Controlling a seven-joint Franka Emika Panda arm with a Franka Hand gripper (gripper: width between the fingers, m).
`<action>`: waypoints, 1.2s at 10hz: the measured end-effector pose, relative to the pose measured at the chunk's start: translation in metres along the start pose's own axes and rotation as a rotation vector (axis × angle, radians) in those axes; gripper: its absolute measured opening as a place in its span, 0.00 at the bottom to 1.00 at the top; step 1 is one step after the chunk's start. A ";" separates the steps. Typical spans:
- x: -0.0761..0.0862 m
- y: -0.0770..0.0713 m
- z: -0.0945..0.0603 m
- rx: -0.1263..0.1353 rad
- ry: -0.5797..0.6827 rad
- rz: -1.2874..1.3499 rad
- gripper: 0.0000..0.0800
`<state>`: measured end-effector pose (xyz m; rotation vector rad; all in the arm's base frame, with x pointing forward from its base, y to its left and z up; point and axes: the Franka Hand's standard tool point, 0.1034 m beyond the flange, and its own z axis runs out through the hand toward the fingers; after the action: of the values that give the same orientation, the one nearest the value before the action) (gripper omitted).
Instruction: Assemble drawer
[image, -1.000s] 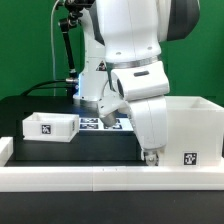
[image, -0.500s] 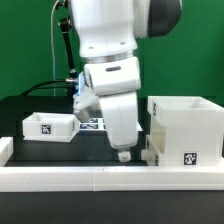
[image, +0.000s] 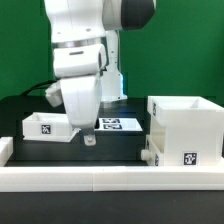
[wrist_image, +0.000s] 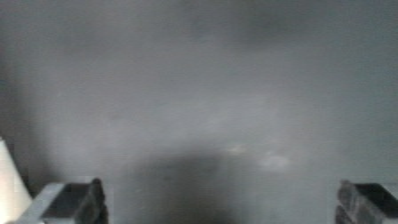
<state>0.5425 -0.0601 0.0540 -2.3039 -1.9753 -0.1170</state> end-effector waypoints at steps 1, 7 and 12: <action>-0.009 -0.014 -0.006 -0.002 -0.009 0.015 0.81; -0.012 -0.019 -0.006 0.001 -0.009 0.158 0.81; -0.041 -0.038 -0.006 -0.008 -0.003 0.515 0.81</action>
Offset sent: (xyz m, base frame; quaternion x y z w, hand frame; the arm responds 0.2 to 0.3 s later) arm 0.0000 0.0000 0.0000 0.0000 0.0000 0.0650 0.9979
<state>0.4982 -0.0953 0.0555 -2.7247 -1.3196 -0.0773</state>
